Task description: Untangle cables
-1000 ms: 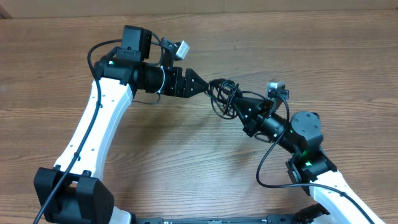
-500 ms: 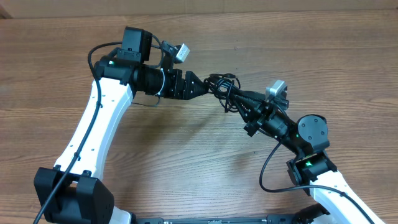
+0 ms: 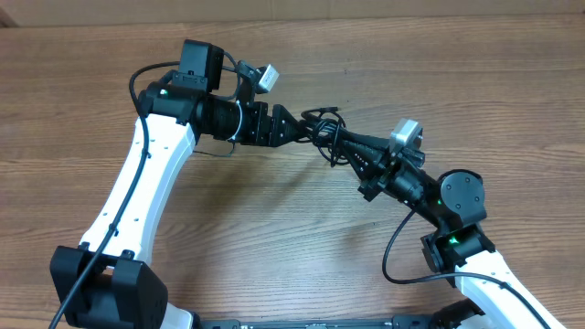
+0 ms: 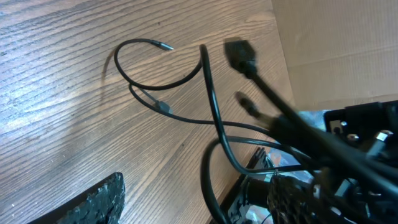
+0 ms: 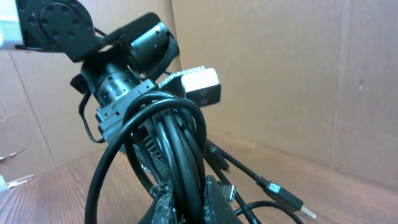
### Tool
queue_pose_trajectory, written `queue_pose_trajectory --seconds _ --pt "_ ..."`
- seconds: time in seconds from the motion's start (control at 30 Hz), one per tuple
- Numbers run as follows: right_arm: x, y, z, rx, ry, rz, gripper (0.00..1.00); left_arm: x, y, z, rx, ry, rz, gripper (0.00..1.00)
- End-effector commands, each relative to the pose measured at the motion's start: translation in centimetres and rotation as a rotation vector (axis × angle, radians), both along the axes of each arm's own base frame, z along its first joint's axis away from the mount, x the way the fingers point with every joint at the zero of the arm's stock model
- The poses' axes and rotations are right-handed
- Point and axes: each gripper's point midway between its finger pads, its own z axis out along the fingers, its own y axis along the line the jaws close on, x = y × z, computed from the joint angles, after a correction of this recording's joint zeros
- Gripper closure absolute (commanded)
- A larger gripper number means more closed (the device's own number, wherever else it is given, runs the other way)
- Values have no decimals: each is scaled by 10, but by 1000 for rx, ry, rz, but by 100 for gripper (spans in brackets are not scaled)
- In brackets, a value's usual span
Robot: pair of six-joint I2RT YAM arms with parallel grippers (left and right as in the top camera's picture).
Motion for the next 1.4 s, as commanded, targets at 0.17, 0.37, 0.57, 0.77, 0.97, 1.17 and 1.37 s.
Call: queue_pose_trajectory --seconds 0.17,0.37,0.57,0.77,0.97,1.17,1.37 --pt "-10 -4 41 57 -168 -2 96 -1 -1 11 -8 -39 -12 27" --pt "-14 -6 54 81 -223 -1 96 -1 0 10 -6 -39 -11 28" --pt "-17 -7 61 93 -254 -1 96 -1 0 10 -5 -39 -11 28" --pt "-21 -9 70 109 -297 -2 96 2 5 3 43 -40 10 29" --pt "-25 -10 77 122 -331 -2 96 2 10 -4 98 -33 28 32" --pt "-26 -10 79 126 -341 -2 96 15 44 -35 380 -65 132 28" --pt "-26 -10 79 127 -340 -2 96 22 67 -46 523 -87 187 33"
